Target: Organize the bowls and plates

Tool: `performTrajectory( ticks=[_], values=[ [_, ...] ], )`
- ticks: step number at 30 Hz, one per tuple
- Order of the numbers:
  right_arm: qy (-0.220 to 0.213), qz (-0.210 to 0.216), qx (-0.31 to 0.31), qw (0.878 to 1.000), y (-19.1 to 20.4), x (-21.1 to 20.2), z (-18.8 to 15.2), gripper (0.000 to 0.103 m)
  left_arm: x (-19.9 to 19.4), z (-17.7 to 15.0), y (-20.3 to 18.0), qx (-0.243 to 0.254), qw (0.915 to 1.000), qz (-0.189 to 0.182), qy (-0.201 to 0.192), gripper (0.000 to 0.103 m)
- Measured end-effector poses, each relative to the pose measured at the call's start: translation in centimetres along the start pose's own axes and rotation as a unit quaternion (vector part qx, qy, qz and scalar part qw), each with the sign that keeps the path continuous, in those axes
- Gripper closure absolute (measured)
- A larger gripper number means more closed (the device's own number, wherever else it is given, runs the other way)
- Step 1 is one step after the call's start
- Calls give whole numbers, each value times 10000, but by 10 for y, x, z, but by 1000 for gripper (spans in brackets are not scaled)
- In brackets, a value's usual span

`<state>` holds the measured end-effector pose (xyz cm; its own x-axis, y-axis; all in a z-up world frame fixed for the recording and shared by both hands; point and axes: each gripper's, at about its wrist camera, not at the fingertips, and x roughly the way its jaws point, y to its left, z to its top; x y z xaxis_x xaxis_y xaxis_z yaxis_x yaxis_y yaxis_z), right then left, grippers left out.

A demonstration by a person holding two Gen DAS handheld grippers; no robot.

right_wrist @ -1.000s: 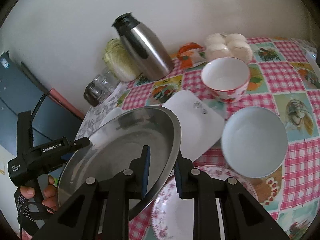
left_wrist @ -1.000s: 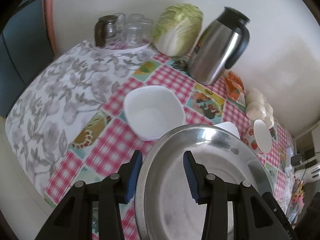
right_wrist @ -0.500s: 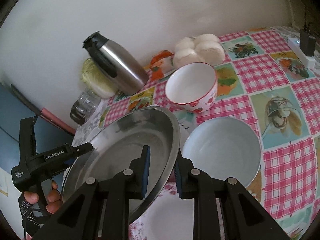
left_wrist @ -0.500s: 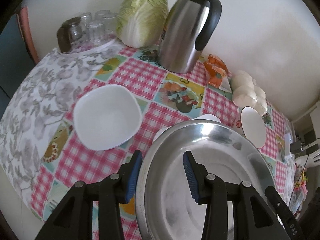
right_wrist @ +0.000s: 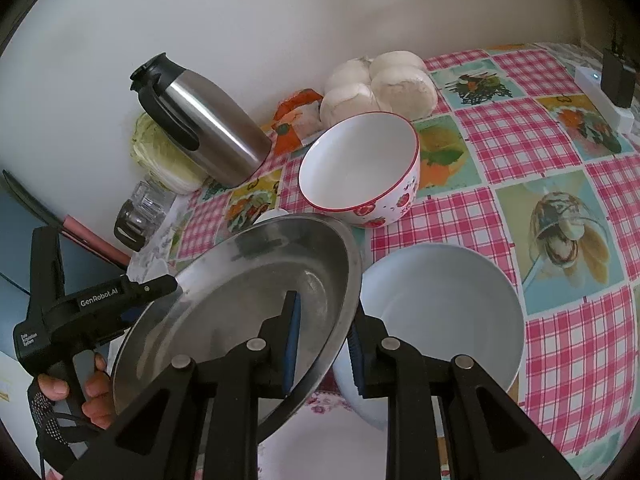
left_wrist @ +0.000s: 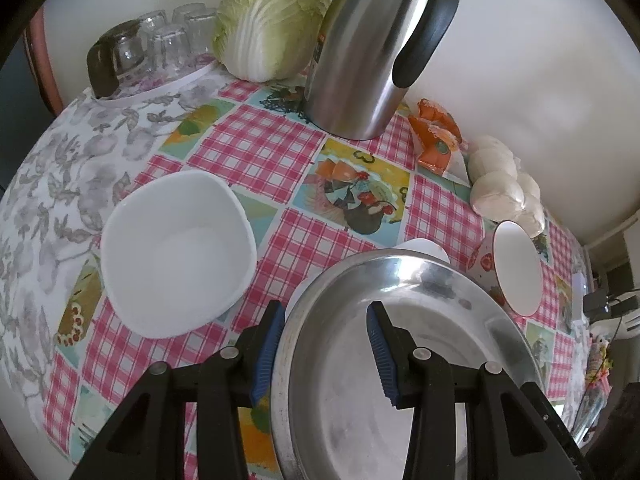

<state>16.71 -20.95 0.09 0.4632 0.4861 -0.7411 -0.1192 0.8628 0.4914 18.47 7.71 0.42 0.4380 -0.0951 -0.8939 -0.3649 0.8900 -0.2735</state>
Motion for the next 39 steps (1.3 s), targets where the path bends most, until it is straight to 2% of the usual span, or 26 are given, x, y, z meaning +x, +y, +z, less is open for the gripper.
performTrajectory(
  ticks=[6, 18, 25, 31, 39],
  values=[
    [49, -47, -48, 10000, 2, 8, 2, 80, 9, 3, 6, -27, 10000, -42, 13, 57],
    [187, -248, -258, 9992, 11, 23, -2, 80, 35, -3, 19, -71, 9996, 177, 210, 55],
    [253, -867, -768, 9930, 26, 29, -6, 78, 38, -4, 19, -7, 9994, 267, 202, 55],
    [217, -776, -557, 9952, 18, 22, -2, 77, 33, -2, 21, 26, 9993, 311, 219, 53],
    [142, -876, -549, 9945, 21, 5, 2, 77, 19, -3, 15, 133, 9989, 340, 280, 50]
  ],
)
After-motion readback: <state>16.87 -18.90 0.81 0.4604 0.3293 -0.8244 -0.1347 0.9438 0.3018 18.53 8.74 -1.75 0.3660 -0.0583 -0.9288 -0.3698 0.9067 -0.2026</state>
